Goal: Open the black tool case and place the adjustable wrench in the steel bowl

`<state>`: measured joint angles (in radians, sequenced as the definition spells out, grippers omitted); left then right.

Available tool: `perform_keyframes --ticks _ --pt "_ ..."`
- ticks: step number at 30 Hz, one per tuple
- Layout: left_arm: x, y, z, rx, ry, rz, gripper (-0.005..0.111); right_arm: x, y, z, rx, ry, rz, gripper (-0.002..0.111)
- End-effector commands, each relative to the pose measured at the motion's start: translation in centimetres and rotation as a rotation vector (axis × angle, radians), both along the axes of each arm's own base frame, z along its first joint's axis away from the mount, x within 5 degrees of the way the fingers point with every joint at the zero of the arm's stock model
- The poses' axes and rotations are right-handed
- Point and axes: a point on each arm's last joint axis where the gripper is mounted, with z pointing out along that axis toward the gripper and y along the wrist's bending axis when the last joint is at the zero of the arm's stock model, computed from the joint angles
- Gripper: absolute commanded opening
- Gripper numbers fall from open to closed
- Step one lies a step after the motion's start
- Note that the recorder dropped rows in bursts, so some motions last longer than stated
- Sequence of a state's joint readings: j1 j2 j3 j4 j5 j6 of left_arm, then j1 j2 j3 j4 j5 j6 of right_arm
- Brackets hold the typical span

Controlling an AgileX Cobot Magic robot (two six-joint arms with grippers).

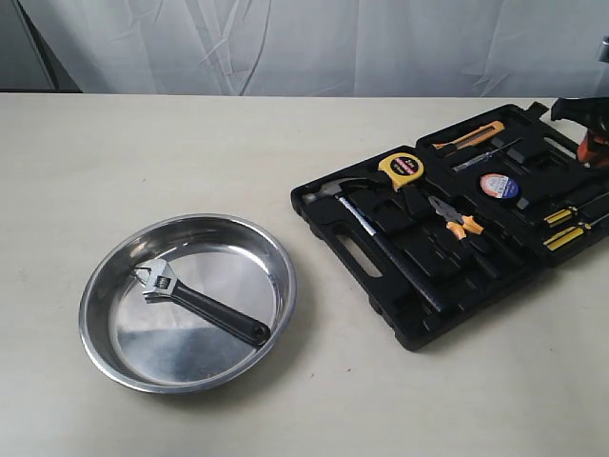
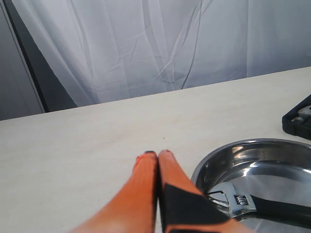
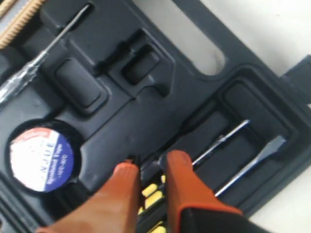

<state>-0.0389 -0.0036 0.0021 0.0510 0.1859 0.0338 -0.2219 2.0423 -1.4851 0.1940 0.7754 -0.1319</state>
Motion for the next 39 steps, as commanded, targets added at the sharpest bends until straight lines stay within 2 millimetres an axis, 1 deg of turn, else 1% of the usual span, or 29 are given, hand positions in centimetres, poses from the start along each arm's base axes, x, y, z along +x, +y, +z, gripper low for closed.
perform_keyframes --ticks 1,3,5,6,7,11,14,16,20,23,26,29,32,34,37,39 --pt "0.0 0.0 0.1 -0.008 -0.004 -0.004 0.000 0.0 1.9 0.0 0.066 0.006 0.099 0.019" --pt "0.0 0.0 0.1 -0.008 -0.004 -0.004 0.000 -0.1 2.7 0.0 0.072 0.007 0.139 0.017" --pt "0.0 0.0 0.1 -0.008 -0.004 -0.004 0.000 -0.3 3.5 0.3 0.052 -0.030 0.160 0.009" --pt "0.0 0.0 0.1 -0.008 -0.004 -0.004 0.000 -0.6 3.8 0.5 0.033 -0.059 0.177 0.003" --pt "0.0 0.0 0.1 -0.008 -0.004 -0.004 0.000 -1.0 4.2 0.8 0.010 -0.097 0.189 -0.001" --pt "0.0 0.0 0.1 -0.008 -0.004 -0.004 0.000 -3.4 5.2 2.4 -0.066 -0.265 0.167 -0.001" --pt "0.0 0.0 0.1 -0.008 -0.004 -0.004 0.000 -5.7 6.0 4.0 -0.127 -0.413 0.145 -0.001" --pt "0.0 0.0 0.1 -0.008 -0.004 -0.004 0.000 -7.7 6.8 5.0 -0.158 -0.501 0.144 -0.001" --pt "0.0 0.0 0.1 -0.008 -0.004 -0.004 0.000 -11.3 8.9 7.3 -0.167 -0.631 0.178 -0.001" --pt "0.0 0.0 0.1 -0.008 -0.004 -0.004 0.000 -14.0 10.7 9.4 -0.121 -0.712 0.199 -0.001" --pt "0.0 0.0 0.1 -0.008 -0.004 -0.004 0.000 -17.0 12.4 11.8 -0.039 -0.805 0.219 -0.001" --pt "0.0 0.0 0.1 -0.008 -0.004 -0.004 0.000 -20.2 13.7 13.7 0.067 -0.829 0.266 -0.001" --pt "0.0 0.0 0.1 -0.008 -0.004 -0.004 0.000 -23.0 14.4 14.6 0.122 -0.782 0.359 -0.001" --pt "0.0 0.0 0.1 -0.008 -0.004 -0.004 0.000 -24.3 14.4 15.1 0.139 -0.774 0.393 -0.001" --pt "0.0 0.0 0.1 -0.008 -0.004 -0.004 0.000 -25.9 14.2 16.0 0.149 -0.809 0.409 -0.001" --pt "0.0 0.0 0.1 -0.008 -0.004 -0.004 0.000 -26.4 14.0 16.5 0.150 -0.838 0.408 -0.001"
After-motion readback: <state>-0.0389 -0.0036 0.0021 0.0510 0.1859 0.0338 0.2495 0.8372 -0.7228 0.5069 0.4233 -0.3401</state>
